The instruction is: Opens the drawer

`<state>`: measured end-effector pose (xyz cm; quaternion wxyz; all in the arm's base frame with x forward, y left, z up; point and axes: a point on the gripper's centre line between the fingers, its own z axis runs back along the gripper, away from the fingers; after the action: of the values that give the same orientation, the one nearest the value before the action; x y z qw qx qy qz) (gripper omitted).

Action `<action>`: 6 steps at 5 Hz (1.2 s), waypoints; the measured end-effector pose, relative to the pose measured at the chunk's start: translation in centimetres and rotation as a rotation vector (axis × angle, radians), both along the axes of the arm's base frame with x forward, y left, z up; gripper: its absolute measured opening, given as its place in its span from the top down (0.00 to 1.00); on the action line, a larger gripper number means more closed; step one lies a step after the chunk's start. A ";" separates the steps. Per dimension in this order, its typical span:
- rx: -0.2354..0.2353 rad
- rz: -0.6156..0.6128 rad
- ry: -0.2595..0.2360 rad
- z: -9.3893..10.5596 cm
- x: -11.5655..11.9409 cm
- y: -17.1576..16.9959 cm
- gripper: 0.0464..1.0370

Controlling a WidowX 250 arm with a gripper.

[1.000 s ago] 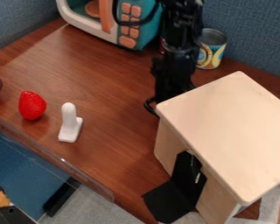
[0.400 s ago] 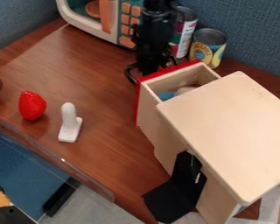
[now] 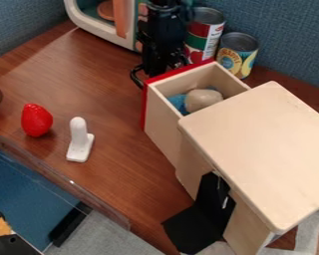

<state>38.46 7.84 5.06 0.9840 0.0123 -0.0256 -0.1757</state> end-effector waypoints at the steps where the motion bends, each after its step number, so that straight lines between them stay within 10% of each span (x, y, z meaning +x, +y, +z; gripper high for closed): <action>1: 0.000 -0.054 0.021 -0.2 0.8 0.4 0.91; 5: 0.014 -0.110 0.051 -0.1 1.1 0.7 0.86; 6: 0.026 -0.174 0.102 0.0 0.3 1.0 0.63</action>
<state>38.77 8.79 5.08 0.9649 0.0138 0.0256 -0.2611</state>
